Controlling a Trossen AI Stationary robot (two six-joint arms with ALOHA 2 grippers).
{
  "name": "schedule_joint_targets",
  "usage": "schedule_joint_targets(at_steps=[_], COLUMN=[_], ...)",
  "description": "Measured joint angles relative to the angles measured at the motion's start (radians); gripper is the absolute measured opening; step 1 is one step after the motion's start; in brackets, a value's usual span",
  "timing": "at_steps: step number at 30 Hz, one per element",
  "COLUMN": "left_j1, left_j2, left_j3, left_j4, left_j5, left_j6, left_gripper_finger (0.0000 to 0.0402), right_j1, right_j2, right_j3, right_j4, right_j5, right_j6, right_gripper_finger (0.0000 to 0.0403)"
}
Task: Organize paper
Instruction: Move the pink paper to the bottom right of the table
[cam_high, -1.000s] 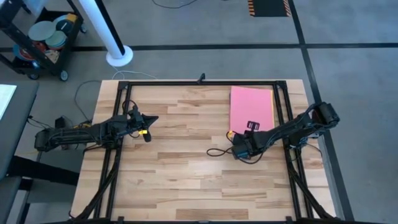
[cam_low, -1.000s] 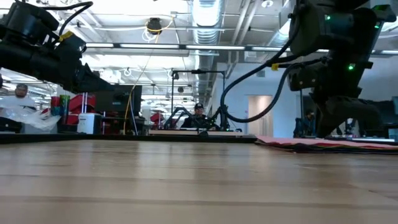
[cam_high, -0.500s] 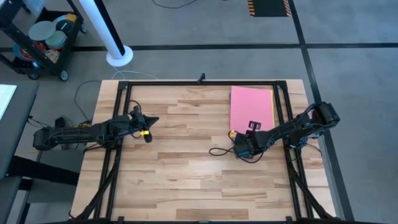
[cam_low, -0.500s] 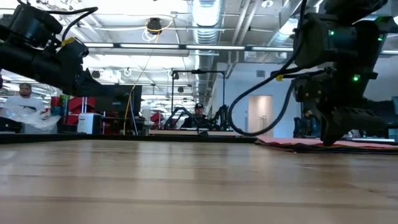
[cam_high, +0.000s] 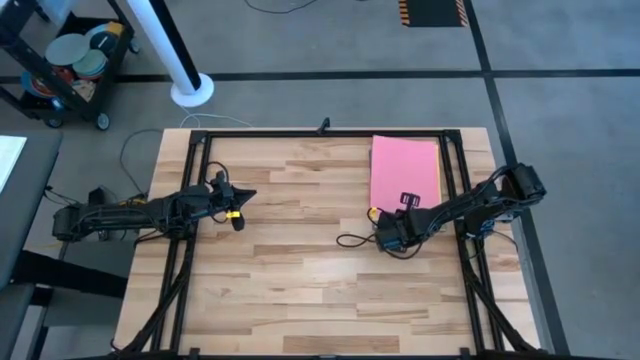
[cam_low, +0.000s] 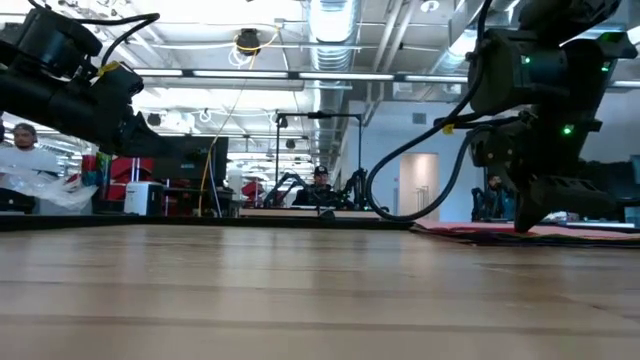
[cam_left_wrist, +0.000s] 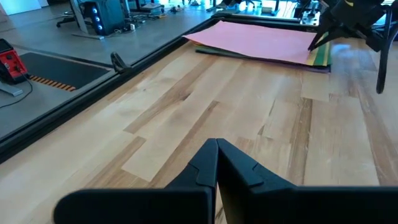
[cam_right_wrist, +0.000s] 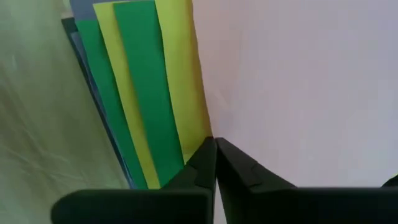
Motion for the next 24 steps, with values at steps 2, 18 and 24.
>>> schedule_joint_targets(at_steps=[2, 18, 24], left_j1=[0.000, 0.000, 0.000], left_j2=[0.000, 0.000, 0.000], left_j3=[0.000, 0.000, 0.000], left_j4=[0.000, 0.001, 0.001], left_j5=[0.000, -0.001, -0.001], left_j6=[0.000, -0.042, -0.045], left_gripper_finger=[0.0000, 0.0000, 0.0000], right_j1=[0.006, 0.263, 0.409], right_j2=[-0.003, -0.078, -0.075], right_j3=[0.000, 0.128, 0.176], right_j4=[0.000, 0.032, 0.123], right_j5=[-0.017, -0.376, -0.446], right_j6=[0.000, 0.238, 0.501], right_gripper_finger=[0.0001, 0.0000, 0.0000])
